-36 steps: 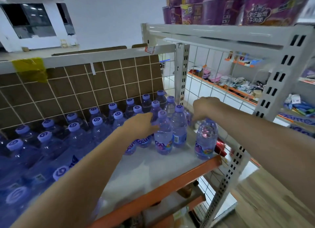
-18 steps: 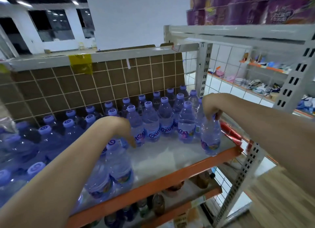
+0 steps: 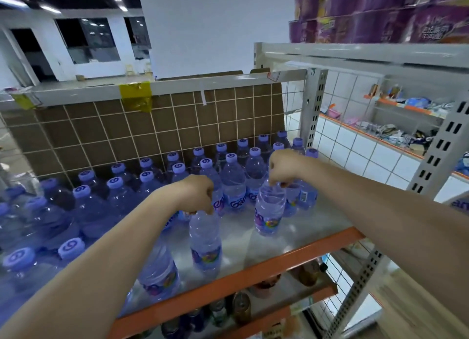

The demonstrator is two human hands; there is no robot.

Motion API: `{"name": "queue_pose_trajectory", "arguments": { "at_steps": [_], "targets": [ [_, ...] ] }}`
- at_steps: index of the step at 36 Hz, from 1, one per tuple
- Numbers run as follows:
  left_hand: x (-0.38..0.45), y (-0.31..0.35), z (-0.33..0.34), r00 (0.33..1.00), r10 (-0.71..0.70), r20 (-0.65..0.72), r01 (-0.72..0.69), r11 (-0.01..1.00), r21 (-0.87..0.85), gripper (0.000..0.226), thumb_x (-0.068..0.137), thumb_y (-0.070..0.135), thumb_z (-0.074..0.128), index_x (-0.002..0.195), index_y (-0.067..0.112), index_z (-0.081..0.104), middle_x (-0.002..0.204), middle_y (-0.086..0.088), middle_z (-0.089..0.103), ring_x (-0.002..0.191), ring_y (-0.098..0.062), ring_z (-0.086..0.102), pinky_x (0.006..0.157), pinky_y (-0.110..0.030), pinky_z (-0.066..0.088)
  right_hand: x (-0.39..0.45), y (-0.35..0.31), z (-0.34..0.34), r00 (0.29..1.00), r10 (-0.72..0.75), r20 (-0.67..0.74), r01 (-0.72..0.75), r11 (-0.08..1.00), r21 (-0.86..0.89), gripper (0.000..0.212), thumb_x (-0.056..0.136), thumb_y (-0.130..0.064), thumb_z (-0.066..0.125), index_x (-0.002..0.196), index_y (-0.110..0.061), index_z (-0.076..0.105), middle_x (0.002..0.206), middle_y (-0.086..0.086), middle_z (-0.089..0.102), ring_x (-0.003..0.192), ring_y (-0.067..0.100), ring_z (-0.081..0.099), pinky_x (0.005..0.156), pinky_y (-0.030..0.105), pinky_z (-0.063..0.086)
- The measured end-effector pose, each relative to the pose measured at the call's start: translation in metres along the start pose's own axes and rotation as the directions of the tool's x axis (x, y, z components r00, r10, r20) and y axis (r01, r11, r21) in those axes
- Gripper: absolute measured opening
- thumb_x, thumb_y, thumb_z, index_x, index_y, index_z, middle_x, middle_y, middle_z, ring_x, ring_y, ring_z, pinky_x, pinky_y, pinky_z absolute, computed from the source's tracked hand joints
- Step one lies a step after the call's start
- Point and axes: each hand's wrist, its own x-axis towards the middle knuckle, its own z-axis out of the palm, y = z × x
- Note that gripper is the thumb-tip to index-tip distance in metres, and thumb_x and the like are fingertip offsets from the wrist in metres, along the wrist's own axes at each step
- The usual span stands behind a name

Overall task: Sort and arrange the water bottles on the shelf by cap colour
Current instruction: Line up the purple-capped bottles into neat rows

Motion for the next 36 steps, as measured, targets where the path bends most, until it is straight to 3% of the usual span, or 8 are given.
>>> {"name": "queue_pose_trajectory", "arguments": {
  "at_steps": [3, 8, 14, 18, 22, 25, 29, 36],
  "targets": [
    [0.013, 0.007, 0.004, 0.997, 0.036, -0.065, -0.038, 0.999, -0.029, 0.022, 0.084, 0.020, 0.068, 0.097, 0.005, 0.061, 0.088, -0.007, 0.060, 0.073, -0.020, 0.055, 0.063, -0.029, 0.044, 0.007, 0.000, 0.002, 0.997, -0.053, -0.051, 0.052, 0.998, -0.021, 0.007, 0.086, -0.011, 0.065, 0.088, -0.004, 0.064, 0.074, 0.009, 0.056, 0.064, 0.022, 0.054, 0.058, 0.026, 0.041],
    [0.040, 0.017, 0.010, 0.980, 0.056, -0.191, -0.081, 0.989, -0.127, 0.021, 0.083, 0.019, 0.067, 0.097, 0.005, 0.060, 0.089, -0.003, 0.052, 0.080, -0.020, 0.049, 0.061, -0.025, 0.038, 0.022, 0.006, 0.005, 0.990, -0.102, -0.102, 0.102, 0.995, -0.002, 0.030, 0.082, -0.013, 0.069, 0.105, 0.006, 0.066, 0.081, 0.010, 0.049, 0.072, 0.021, 0.046, 0.060, 0.030, 0.035],
    [0.068, 0.030, 0.011, 0.955, 0.041, -0.294, -0.080, 0.989, -0.122, 0.023, 0.086, 0.017, 0.064, 0.103, 0.001, 0.063, 0.108, -0.014, 0.060, 0.089, -0.023, 0.052, 0.069, -0.025, 0.036, 0.041, 0.015, 0.010, 0.985, -0.129, -0.114, 0.129, 0.992, -0.001, 0.028, 0.082, -0.011, 0.067, 0.104, 0.006, 0.066, 0.082, 0.010, 0.048, 0.071, 0.021, 0.046, 0.061, 0.031, 0.033],
    [0.077, 0.037, 0.010, 0.941, 0.042, -0.337, -0.093, 0.986, -0.138, 0.024, 0.087, 0.016, 0.061, 0.106, 0.001, 0.065, 0.109, -0.015, 0.061, 0.098, -0.027, 0.055, 0.071, -0.024, 0.035, 0.050, 0.018, 0.011, 0.983, -0.147, -0.113, 0.149, 0.989, 0.007, 0.025, 0.083, -0.007, 0.064, 0.102, 0.010, 0.064, 0.079, 0.012, 0.045, 0.070, 0.020, 0.042, 0.058, 0.029, 0.029],
    [0.085, 0.039, 0.011, 0.936, 0.038, -0.349, -0.098, 0.983, -0.154, 0.023, 0.087, 0.016, 0.062, 0.104, 0.001, 0.066, 0.108, -0.014, 0.061, 0.097, -0.026, 0.056, 0.072, -0.025, 0.038, 0.056, 0.016, 0.011, 0.973, -0.179, -0.143, 0.179, 0.984, -0.017, 0.011, 0.086, -0.009, 0.061, 0.085, 0.003, 0.061, 0.079, 0.015, 0.047, 0.067, 0.021, 0.044, 0.051, 0.030, 0.025],
    [0.091, 0.040, 0.012, 0.925, 0.026, -0.380, -0.088, 0.985, -0.146, 0.021, 0.086, 0.015, 0.062, 0.101, 0.001, 0.066, 0.105, -0.015, 0.062, 0.096, -0.027, 0.057, 0.071, -0.029, 0.041, 0.063, 0.016, 0.013, 0.972, -0.180, -0.152, 0.181, 0.983, -0.007, 0.022, 0.086, -0.010, 0.062, 0.098, 0.009, 0.065, 0.085, 0.023, 0.057, 0.070, 0.024, 0.049, 0.057, 0.033, 0.032],
    [0.099, 0.043, 0.015, 0.926, 0.022, -0.378, -0.084, 0.985, -0.148, 0.021, 0.085, 0.017, 0.062, 0.102, 0.004, 0.064, 0.105, -0.012, 0.061, 0.096, -0.025, 0.057, 0.072, -0.028, 0.042, 0.069, 0.016, 0.013, 0.967, -0.211, -0.143, 0.209, 0.978, -0.031, 0.021, 0.086, -0.011, 0.063, 0.100, 0.005, 0.066, 0.100, 0.023, 0.066, 0.083, 0.034, 0.063, 0.061, 0.043, 0.046],
    [0.098, 0.042, 0.017, 0.929, 0.054, -0.366, -0.108, 0.986, -0.128, 0.020, 0.086, 0.015, 0.060, 0.102, 0.003, 0.063, 0.104, -0.011, 0.058, 0.094, -0.022, 0.053, 0.069, -0.021, 0.031, 0.064, 0.016, 0.008, 0.969, -0.245, -0.039, 0.242, 0.968, -0.063, 0.024, 0.086, -0.009, 0.060, 0.106, 0.003, 0.064, 0.085, 0.016, 0.055, 0.072, 0.025, 0.049, 0.053, 0.030, 0.032]
  ]
}}
